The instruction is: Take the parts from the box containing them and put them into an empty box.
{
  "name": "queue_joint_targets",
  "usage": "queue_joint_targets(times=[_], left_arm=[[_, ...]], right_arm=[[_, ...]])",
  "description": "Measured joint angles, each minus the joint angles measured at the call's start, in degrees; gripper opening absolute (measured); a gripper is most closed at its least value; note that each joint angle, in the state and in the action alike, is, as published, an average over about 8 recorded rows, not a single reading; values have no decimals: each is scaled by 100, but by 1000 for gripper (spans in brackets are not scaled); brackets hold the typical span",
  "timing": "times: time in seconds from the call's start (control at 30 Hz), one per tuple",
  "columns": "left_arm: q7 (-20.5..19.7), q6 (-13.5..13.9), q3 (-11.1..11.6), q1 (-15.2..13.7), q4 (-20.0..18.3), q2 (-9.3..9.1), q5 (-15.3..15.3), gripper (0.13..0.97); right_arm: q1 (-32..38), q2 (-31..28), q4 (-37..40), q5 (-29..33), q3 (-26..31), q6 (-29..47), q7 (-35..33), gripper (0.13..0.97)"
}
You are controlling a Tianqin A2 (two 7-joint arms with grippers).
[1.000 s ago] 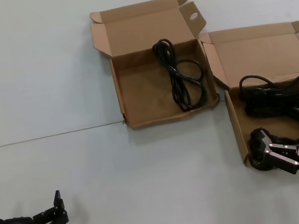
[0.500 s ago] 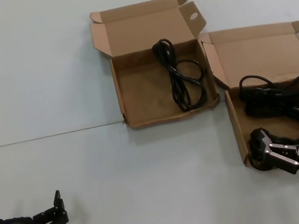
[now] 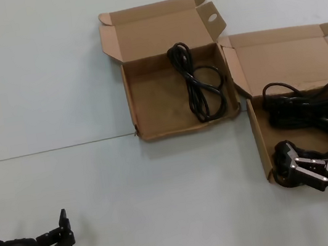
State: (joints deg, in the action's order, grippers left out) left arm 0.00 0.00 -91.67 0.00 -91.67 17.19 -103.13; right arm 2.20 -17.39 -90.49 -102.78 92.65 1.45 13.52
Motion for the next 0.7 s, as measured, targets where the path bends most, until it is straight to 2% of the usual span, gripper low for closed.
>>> queue_joint_targets(times=[0.7], left_arm=[[0,0,0,0,0,0,0,966]], right_arm=[[0,0,0,0,0,0,0,966]])
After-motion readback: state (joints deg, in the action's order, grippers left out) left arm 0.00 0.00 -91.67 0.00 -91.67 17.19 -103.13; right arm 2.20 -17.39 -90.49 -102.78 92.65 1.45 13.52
